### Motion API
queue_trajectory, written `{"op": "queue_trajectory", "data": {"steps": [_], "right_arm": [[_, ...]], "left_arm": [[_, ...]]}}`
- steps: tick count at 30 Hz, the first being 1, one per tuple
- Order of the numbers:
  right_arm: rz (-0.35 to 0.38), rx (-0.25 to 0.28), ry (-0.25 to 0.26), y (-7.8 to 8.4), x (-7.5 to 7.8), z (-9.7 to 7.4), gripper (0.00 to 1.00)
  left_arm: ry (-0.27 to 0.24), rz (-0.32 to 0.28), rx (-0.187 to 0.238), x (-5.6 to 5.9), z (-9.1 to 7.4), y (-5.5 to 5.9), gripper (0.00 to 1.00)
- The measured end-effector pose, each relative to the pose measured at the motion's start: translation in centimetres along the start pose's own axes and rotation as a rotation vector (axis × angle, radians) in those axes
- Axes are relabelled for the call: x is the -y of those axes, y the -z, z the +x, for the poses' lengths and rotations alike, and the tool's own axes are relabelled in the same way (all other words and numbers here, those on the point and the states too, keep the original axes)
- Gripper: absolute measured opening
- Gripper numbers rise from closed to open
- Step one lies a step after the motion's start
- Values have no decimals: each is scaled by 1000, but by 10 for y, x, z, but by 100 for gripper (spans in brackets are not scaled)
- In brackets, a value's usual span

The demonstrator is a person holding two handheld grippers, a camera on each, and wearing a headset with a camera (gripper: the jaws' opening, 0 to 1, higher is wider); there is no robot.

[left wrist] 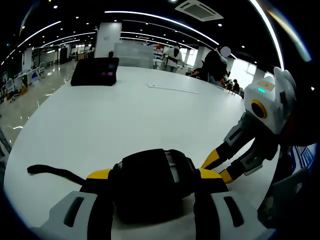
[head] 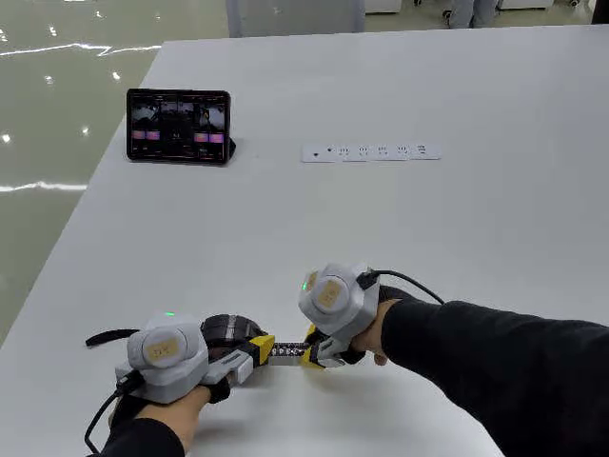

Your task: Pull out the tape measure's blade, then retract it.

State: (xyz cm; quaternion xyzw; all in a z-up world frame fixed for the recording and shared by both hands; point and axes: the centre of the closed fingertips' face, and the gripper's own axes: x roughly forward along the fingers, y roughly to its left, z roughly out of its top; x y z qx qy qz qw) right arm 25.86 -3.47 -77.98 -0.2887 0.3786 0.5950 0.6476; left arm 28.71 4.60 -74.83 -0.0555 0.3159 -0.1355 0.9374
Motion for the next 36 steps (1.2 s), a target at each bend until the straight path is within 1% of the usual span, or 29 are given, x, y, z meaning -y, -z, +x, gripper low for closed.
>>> {"op": "queue_trajectory", "data": {"steps": [6, 18, 23, 36], "right_arm": [[-8, 10, 0, -3, 3, 3, 11], [-5, 38, -14, -8, 1, 5, 11], [-23, 33, -21, -9, 2, 7, 11], [-18, 50, -17, -19, 0, 13, 11]], "left_arm": [[0, -2, -4, 0, 0, 0, 60], [0, -4, -5, 0, -1, 0, 60], [-1, -4, -5, 0, 0, 1, 60], [-1, -9, -7, 0, 0, 0, 60]]}}
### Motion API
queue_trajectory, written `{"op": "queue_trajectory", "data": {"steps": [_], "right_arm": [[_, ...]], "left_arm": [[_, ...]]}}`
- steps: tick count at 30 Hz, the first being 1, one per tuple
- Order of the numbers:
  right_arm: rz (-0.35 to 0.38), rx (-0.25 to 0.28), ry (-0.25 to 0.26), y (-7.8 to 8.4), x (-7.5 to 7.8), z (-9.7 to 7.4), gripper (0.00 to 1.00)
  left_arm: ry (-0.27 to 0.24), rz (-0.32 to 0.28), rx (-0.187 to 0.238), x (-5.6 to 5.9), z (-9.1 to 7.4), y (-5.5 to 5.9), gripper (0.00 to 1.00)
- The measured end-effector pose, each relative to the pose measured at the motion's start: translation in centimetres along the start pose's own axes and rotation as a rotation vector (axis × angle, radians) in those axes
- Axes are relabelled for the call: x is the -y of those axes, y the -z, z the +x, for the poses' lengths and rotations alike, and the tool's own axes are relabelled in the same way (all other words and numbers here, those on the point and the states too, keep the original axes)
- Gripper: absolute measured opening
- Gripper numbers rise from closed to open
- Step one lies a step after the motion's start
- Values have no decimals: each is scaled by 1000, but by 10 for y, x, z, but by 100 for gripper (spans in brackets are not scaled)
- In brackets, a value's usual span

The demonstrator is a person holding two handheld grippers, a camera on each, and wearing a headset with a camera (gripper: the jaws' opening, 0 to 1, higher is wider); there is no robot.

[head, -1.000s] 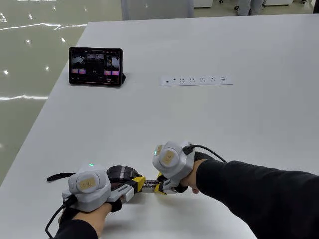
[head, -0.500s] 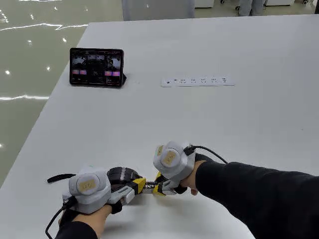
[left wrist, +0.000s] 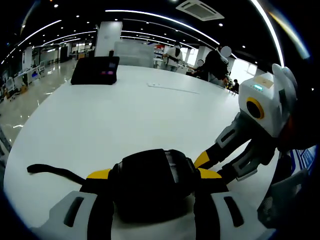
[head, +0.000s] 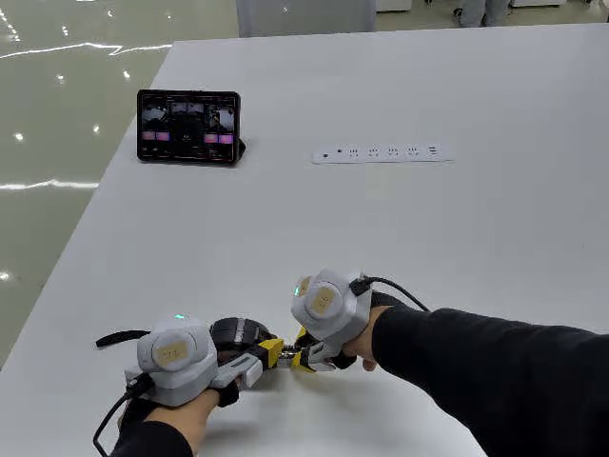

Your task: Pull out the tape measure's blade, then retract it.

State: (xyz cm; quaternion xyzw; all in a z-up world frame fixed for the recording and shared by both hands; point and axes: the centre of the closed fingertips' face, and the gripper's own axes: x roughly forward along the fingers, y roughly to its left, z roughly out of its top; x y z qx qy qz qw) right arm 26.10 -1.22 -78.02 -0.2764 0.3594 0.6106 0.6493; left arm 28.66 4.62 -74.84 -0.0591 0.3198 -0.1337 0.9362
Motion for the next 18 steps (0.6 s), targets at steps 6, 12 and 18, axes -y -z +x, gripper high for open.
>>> {"op": "queue_trajectory", "data": {"steps": [6, 12, 18], "right_arm": [[-5, 1, 2, -4, -1, 3, 11], [-5, 3, 8, -9, -2, 7, 11], [-4, 3, 13, -10, -2, 8, 11]], "left_arm": [[1, 0, 1, 0, 0, 0, 60], [2, 1, -1, 0, 0, 0, 60], [3, 4, 2, 0, 0, 0, 61]]}}
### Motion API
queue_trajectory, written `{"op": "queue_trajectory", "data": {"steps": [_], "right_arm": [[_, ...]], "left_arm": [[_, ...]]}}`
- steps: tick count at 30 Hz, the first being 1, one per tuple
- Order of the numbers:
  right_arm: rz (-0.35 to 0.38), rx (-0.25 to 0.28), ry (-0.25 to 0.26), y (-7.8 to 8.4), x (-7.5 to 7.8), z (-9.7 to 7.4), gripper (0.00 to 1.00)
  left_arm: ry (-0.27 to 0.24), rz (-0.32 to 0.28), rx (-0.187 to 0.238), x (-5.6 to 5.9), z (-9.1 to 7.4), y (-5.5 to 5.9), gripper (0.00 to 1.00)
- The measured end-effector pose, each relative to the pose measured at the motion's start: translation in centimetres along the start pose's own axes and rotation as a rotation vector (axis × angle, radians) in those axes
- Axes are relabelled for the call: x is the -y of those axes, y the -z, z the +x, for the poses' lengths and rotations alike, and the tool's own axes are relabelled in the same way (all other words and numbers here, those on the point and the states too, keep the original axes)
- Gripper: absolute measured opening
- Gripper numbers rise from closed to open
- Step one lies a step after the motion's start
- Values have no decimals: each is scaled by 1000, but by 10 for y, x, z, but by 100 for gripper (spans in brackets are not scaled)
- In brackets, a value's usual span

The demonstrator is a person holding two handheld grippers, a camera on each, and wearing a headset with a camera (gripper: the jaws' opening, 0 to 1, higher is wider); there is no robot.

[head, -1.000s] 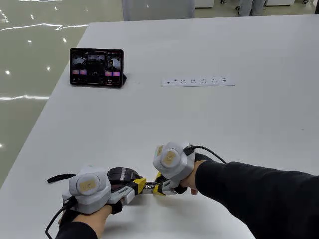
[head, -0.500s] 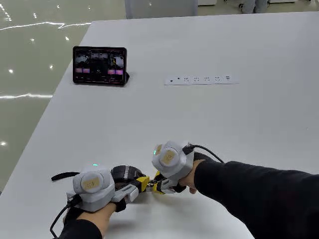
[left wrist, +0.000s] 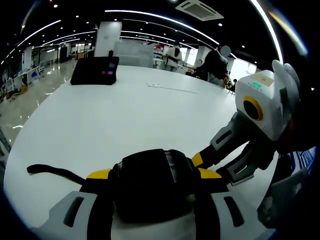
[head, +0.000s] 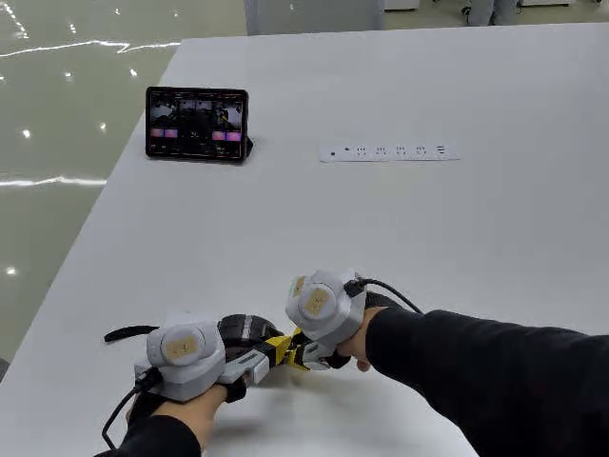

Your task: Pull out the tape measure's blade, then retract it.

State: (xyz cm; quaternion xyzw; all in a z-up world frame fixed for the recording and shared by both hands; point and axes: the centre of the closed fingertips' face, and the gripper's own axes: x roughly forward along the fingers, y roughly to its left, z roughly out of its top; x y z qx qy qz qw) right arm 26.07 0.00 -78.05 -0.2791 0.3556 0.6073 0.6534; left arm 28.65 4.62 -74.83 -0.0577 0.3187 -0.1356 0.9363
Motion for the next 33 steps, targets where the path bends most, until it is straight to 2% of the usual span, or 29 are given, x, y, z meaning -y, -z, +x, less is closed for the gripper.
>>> {"op": "queue_trajectory", "data": {"steps": [9, 22, 26, 28, 33], "right_arm": [[10, 0, 18, 0, 0, 1, 12], [10, -4, 41, 5, -1, -8, 12], [40, -5, 39, 11, -5, -15, 11], [37, -8, 46, 13, -7, -18, 14], [43, -12, 53, 22, -12, -26, 17]], "left_arm": [[1, 21, 11, 1, 1, 0, 63], [29, 18, -19, 3, 0, 1, 63], [57, 30, -28, 9, 0, 1, 70], [65, 37, -32, 11, -1, 2, 74], [86, 61, -40, 13, -1, 3, 78]]}}
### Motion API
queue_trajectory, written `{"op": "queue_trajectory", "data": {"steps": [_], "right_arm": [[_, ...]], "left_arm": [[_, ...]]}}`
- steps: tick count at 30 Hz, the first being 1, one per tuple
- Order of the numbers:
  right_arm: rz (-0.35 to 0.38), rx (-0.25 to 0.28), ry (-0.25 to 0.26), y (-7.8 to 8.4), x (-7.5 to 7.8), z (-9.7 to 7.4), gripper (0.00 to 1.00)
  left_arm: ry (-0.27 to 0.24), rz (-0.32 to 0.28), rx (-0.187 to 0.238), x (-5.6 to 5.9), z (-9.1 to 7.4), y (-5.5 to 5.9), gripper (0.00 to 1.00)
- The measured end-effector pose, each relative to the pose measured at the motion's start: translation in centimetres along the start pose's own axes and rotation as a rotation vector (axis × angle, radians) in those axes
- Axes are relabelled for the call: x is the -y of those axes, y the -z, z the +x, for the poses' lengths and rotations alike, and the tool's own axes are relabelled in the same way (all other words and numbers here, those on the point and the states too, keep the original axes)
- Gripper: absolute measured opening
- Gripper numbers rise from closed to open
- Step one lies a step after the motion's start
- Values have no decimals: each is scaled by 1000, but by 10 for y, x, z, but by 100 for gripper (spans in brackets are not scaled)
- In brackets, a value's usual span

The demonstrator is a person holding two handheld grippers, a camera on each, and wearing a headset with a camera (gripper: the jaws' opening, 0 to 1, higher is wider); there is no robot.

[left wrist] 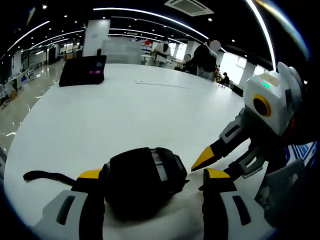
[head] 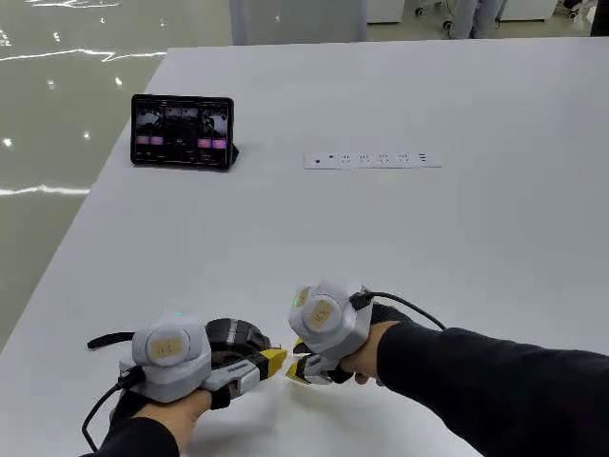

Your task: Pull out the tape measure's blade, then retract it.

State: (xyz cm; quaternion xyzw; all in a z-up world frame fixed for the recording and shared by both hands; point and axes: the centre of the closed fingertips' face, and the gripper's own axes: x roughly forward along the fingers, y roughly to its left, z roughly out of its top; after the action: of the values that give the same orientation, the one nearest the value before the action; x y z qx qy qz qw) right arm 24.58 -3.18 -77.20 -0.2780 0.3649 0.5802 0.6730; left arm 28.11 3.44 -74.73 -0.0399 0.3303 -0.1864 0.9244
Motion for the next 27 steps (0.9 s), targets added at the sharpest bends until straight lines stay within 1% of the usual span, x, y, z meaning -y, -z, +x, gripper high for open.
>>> {"op": "queue_trajectory", "data": {"steps": [2, 5, 10, 15, 16, 19, 20, 22, 23, 25, 27], "right_arm": [[3, -6, 2, 6, -1, -3, 19], [19, -1, 9, 11, -1, -8, 21], [63, 37, 25, 16, 0, -22, 25], [130, 60, 42, 32, 5, -36, 28], [144, 67, 49, 36, 6, -40, 29], [184, 100, 64, 41, 10, -52, 30], [188, 103, 67, 43, 11, -55, 30], [203, 107, 75, 49, 14, -61, 30], [214, 107, 77, 54, 15, -64, 31], [225, 105, 81, 60, 16, -69, 33], [227, 103, 95, 67, 19, -74, 34]], "left_arm": [[9, 9, 2, 2, -2, -2, 79], [17, 49, 2, 3, -4, -4, 78], [59, 114, -20, 9, -6, -1, 84], [101, 175, -37, 12, -10, 3, 88], [107, 188, -45, 11, -10, 4, 89], [121, 205, -49, 9, -11, 3, 93], [128, 206, -53, 9, -12, 3, 94], [171, 200, -60, 10, -13, 5, 96], [173, 203, -75, 8, -14, 6, 96], [177, 217, -78, 5, -15, 7, 97], [188, 224, -81, 1, -18, 7, 99]]}}
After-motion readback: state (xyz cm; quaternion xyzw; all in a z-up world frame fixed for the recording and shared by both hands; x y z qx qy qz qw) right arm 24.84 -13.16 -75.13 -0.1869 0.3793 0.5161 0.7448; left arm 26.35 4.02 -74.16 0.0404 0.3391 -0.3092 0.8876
